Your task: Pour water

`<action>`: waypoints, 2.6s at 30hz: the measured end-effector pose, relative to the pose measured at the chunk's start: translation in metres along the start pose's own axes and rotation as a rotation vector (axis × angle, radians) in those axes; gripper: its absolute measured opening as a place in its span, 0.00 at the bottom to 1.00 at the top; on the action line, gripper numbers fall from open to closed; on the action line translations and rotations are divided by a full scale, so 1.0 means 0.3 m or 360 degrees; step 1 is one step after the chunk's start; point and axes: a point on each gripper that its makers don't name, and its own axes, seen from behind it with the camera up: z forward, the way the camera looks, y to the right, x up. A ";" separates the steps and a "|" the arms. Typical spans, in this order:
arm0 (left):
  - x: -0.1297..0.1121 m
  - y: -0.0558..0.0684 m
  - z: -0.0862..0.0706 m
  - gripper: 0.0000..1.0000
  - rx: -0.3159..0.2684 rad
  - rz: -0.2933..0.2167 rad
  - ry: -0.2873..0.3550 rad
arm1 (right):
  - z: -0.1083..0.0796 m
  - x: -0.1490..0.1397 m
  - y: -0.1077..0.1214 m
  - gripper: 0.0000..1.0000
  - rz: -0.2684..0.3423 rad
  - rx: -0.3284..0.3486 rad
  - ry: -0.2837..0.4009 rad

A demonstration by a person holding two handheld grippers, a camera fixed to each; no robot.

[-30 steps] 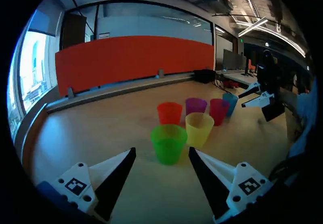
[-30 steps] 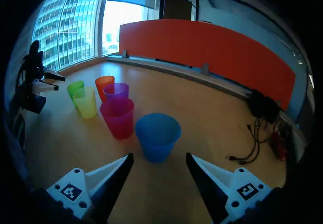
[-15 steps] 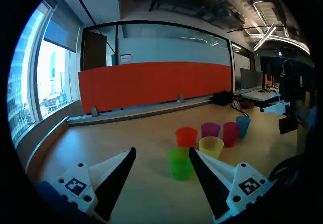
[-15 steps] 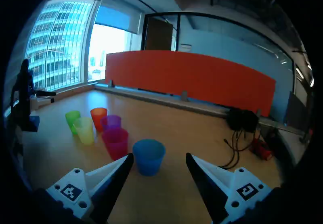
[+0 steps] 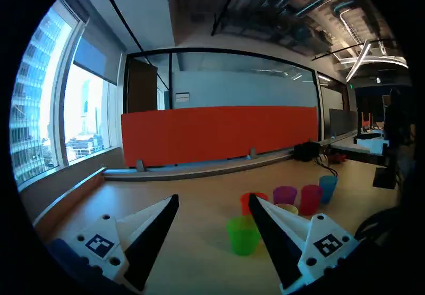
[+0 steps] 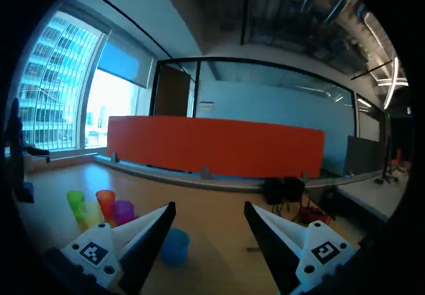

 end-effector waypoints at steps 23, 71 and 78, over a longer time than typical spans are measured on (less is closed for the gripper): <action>-0.024 -0.037 0.005 0.97 0.0252 -0.0008 0.0118 | -0.034 -0.035 0.011 1.00 0.0036 -0.0268 0.0130; -0.210 -0.121 0.084 0.98 0.0330 -0.0063 0.0089 | -0.058 0.008 0.041 1.00 0.0129 -0.0316 0.0150; -0.233 -0.123 0.092 0.98 0.0322 -0.0082 0.0070 | -0.056 0.026 0.033 1.00 0.0120 -0.0308 0.0158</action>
